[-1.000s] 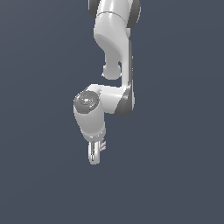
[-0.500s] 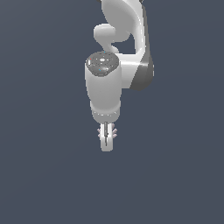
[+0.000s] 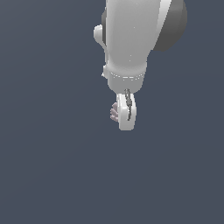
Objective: Pick up the object and move it to a goal position.
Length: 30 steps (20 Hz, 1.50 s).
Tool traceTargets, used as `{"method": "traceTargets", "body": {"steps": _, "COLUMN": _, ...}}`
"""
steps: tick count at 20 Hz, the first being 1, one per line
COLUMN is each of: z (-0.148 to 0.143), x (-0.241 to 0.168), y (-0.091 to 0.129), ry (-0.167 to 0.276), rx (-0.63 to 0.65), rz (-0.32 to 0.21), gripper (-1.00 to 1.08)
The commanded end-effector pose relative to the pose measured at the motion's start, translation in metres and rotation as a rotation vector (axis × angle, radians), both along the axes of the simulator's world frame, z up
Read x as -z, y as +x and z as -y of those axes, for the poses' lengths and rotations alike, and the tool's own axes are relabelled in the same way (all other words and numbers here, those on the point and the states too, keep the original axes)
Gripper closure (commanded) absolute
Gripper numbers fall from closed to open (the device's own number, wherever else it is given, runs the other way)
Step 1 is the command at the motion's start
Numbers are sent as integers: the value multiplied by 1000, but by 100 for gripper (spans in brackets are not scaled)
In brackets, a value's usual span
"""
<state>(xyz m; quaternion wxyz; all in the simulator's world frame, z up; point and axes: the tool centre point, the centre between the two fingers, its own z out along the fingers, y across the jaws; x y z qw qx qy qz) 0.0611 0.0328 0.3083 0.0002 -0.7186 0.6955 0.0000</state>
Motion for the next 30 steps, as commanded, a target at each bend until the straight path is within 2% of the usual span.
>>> {"method": "traceTargets", "body": {"steps": 1, "z": -13, "x": -27, "y": -4, "ry": -1, "rx": 1, "rz": 0, "gripper": 108}}
{"method": "traceTargets", "body": {"steps": 10, "z": -56, "x": -114, "y": -13, "ry": -2, "rx": 0, "rz": 0, "gripper": 108}}
{"method": "traceTargets", "body": {"steps": 16, "z": -79, "x": -158, "y": -17, "ry": -1, "rx": -1, "rz": 0, "gripper": 108}}
{"method": "traceTargets", "body": {"steps": 22, "z": -92, "x": -185, "y": -18, "ry": -1, "rx": -2, "rz": 0, "gripper": 108}}
{"method": "traceTargets", "body": {"steps": 30, "z": -101, "x": -201, "y": -19, "ry": 0, "rx": -2, "rz": 0, "gripper": 108}}
